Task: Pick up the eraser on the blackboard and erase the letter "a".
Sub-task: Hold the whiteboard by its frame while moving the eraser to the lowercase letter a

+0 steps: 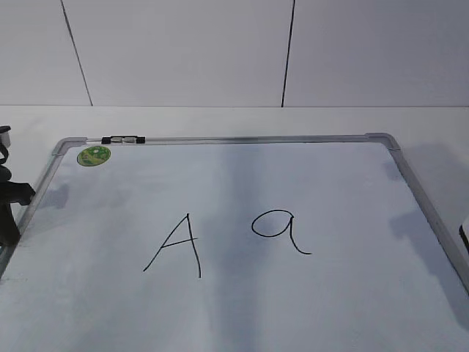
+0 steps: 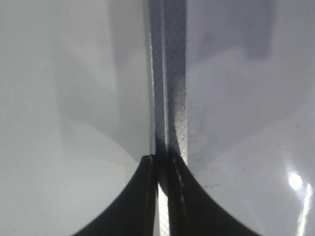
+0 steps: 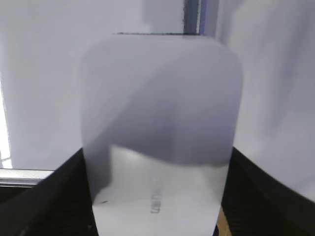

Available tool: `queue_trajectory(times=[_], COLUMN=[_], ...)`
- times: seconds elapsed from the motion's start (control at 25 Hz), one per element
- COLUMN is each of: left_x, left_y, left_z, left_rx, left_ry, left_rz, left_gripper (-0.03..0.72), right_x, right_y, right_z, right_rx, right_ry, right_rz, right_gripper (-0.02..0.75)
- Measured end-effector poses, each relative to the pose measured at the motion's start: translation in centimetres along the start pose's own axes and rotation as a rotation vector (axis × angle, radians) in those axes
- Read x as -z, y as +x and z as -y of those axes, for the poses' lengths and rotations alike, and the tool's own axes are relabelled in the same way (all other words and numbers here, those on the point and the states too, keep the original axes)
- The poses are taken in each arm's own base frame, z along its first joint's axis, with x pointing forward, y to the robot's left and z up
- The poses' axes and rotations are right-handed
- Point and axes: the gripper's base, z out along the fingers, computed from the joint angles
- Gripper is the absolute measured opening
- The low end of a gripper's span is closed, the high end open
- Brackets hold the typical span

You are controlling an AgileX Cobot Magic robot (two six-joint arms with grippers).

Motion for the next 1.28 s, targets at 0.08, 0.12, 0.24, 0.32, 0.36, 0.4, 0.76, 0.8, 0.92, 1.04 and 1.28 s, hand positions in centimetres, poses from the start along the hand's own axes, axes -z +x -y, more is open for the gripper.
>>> queue_trajectory(times=[0.08, 0.12, 0.24, 0.32, 0.36, 0.4, 0.76, 0.8, 0.92, 1.04, 1.28], left_x=[-0.1, -0.1, -0.2, -0.2, -0.2, -0.2, -0.2, -0.2, -0.2, -0.2, -0.2], left_y=[-0.1, -0.1, -0.2, -0.2, -0.2, -0.2, -0.1, -0.1, -0.1, -0.1, -0.1], left_z=[0.0, 0.0, 0.0, 0.0, 0.0, 0.0, 0.0, 0.0, 0.0, 0.0, 0.0], left_rx=[0.002, 0.004, 0.004, 0.004, 0.004, 0.004, 0.006, 0.006, 0.006, 0.006, 0.006], left_ry=[0.001, 0.002, 0.003, 0.003, 0.003, 0.003, 0.003, 0.003, 0.003, 0.003, 0.003], left_rz=[-0.009, -0.013, -0.016, -0.018, -0.018, -0.018, -0.02, -0.02, -0.02, -0.02, -0.02], left_gripper=[0.017, 0.017, 0.017, 0.017, 0.017, 0.017, 0.017, 0.017, 0.017, 0.017, 0.017], right_x=[0.0, 0.0, 0.0, 0.0, 0.0, 0.0, 1.0, 1.3, 1.1, 0.8, -1.1], right_y=[0.0, 0.0, 0.0, 0.0, 0.0, 0.0, -1.2, -1.6, -3.3, -5.0, -9.1], right_z=[0.0, 0.0, 0.0, -0.1, -0.2, -0.3, -1.2, -1.3, -2.4, -4.8, -10.4], right_rx=[0.0, 0.0, 0.0, 0.001, 0.012, 0.027, 0.08, 0.092, 0.138, 0.226, 0.385], right_ry=[0.0, 0.0, 0.0, -0.009, -0.018, -0.032, -0.13, -0.131, -0.136, -0.136, -0.098], right_rz=[0.0, 0.0, 0.0, -0.001, -0.001, -0.002, 0.084, 0.092, 0.08, 0.065, 0.038], right_gripper=[0.559, 0.559, 0.559, 0.559, 0.559, 0.559, 0.559, 0.559, 0.559, 0.559, 0.559])
